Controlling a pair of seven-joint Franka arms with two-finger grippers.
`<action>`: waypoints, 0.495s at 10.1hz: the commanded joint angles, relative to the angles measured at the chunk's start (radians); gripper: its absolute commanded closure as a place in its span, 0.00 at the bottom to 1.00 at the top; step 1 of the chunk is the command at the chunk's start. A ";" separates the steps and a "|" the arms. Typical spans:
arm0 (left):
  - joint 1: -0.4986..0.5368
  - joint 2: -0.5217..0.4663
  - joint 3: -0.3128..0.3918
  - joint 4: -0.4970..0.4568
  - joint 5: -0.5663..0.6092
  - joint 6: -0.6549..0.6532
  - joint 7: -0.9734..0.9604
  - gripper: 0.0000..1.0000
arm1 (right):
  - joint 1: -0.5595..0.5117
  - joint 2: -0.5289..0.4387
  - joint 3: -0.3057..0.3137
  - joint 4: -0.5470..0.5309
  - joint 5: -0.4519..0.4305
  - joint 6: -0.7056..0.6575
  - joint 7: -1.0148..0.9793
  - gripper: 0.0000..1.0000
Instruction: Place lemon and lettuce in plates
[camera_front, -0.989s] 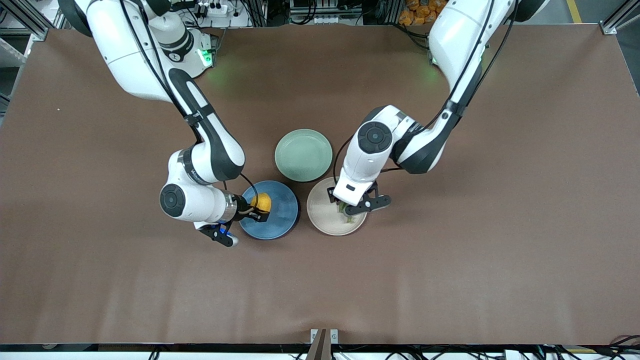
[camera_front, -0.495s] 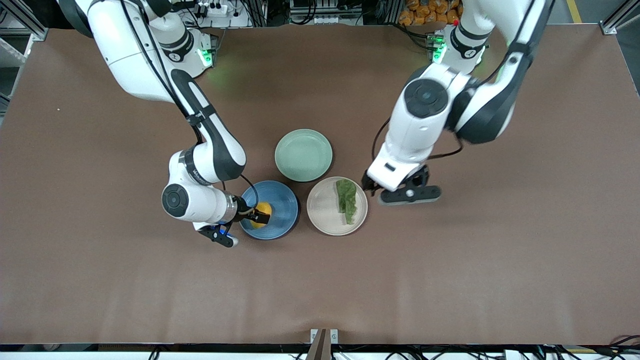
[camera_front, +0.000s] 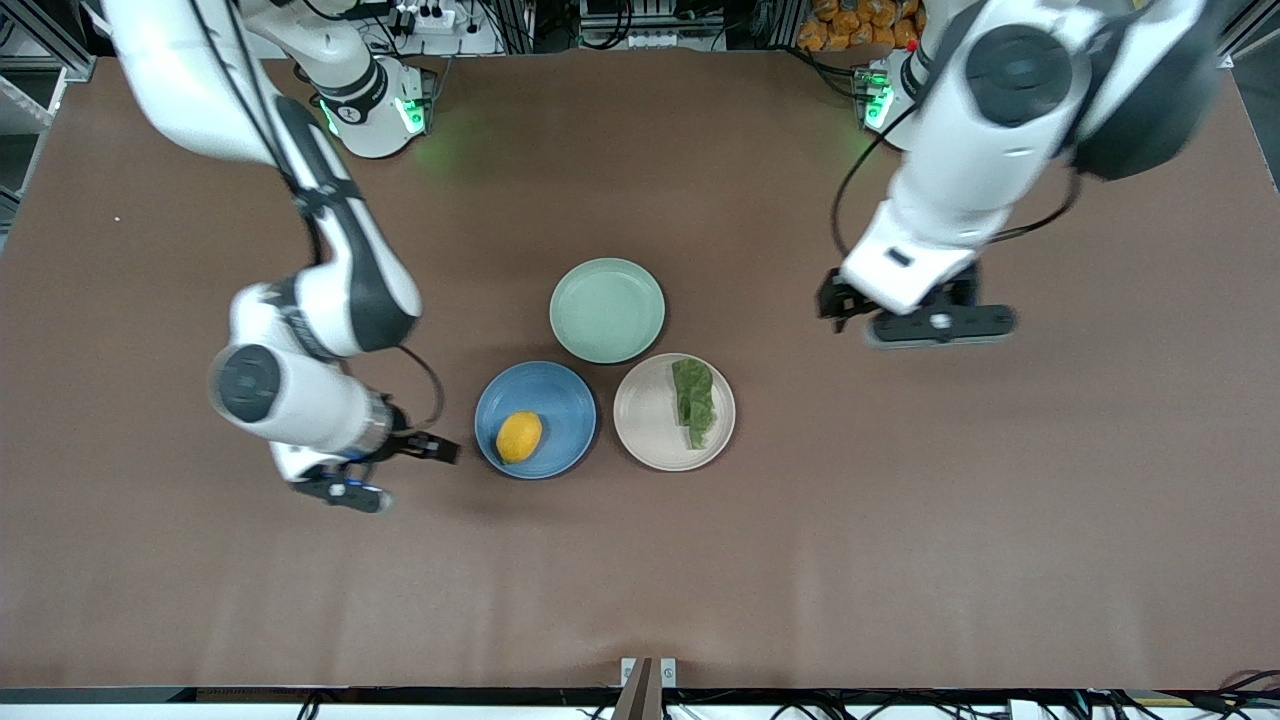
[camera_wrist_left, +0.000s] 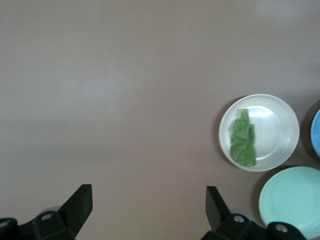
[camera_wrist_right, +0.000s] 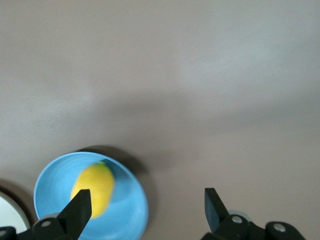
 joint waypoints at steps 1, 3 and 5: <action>0.074 -0.092 -0.006 -0.028 -0.035 -0.068 0.061 0.00 | -0.089 -0.152 0.013 -0.035 -0.025 -0.133 -0.164 0.00; 0.117 -0.130 -0.002 -0.031 -0.035 -0.091 0.077 0.00 | -0.120 -0.287 -0.019 -0.031 -0.025 -0.257 -0.232 0.00; 0.177 -0.153 -0.006 -0.034 -0.035 -0.111 0.084 0.00 | -0.117 -0.404 -0.033 -0.025 -0.028 -0.378 -0.242 0.00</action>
